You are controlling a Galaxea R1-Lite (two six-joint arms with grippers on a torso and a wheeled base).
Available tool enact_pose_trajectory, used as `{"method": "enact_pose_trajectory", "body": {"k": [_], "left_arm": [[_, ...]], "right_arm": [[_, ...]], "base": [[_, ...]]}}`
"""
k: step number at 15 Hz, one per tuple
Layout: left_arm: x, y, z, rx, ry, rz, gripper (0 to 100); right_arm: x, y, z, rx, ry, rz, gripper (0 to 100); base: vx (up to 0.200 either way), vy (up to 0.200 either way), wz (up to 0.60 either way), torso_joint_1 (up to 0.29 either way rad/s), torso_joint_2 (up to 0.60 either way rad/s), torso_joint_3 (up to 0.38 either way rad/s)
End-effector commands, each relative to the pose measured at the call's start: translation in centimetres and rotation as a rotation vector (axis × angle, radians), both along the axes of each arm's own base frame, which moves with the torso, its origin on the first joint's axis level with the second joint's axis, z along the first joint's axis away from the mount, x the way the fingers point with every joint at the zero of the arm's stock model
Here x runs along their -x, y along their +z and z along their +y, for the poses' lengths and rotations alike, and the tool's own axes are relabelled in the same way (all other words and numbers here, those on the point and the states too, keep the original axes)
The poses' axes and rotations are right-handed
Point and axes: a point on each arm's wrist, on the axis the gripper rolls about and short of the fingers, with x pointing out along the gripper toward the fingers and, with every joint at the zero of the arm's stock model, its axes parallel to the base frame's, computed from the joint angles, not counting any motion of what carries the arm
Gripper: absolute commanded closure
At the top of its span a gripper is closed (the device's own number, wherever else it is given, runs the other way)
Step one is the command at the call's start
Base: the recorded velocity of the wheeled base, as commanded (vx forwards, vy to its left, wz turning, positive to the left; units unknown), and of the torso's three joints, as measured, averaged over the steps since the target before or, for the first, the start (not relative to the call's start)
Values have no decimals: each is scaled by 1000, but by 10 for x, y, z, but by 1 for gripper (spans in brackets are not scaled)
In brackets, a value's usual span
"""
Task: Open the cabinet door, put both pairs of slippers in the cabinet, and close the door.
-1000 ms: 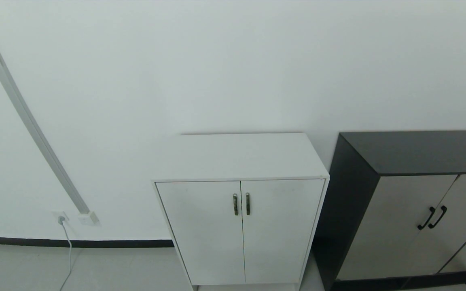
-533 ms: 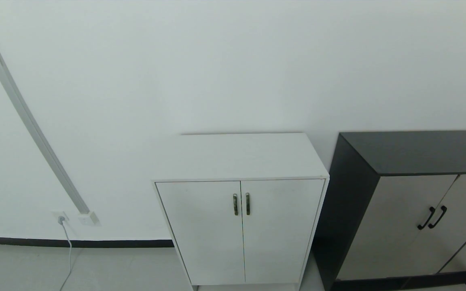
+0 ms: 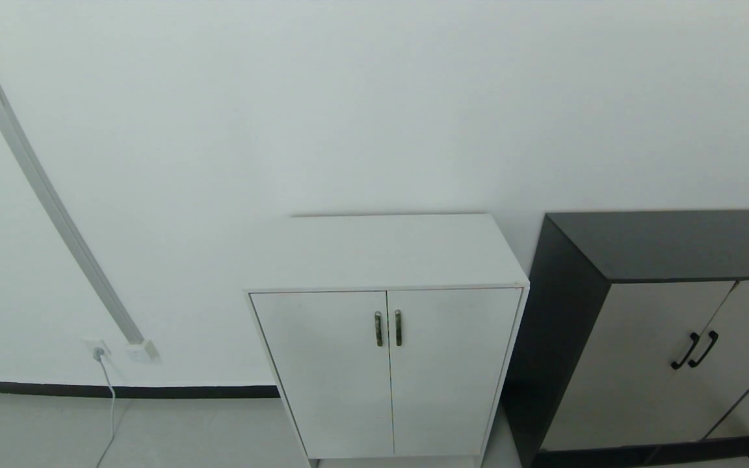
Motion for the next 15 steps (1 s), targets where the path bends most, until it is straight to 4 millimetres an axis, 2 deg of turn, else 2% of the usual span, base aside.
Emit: {"method": "enact_pose_trajectory", "body": {"k": [1,5,15], "left_arm": [[0,0,0,0,1,1,100],[0,0,0,0,1,0,100],[0,0,0,-3,1,0,100]], "right_arm": [[0,0,0,-1,-17,-3,100],[7,-2,0,-4,-16,-88,100],[7,-1,0,-11,-18,-89,100]], "base": [[0,0,0,0,0,0],[0,0,0,0,0,0],[0,0,0,0,0,0]]}}
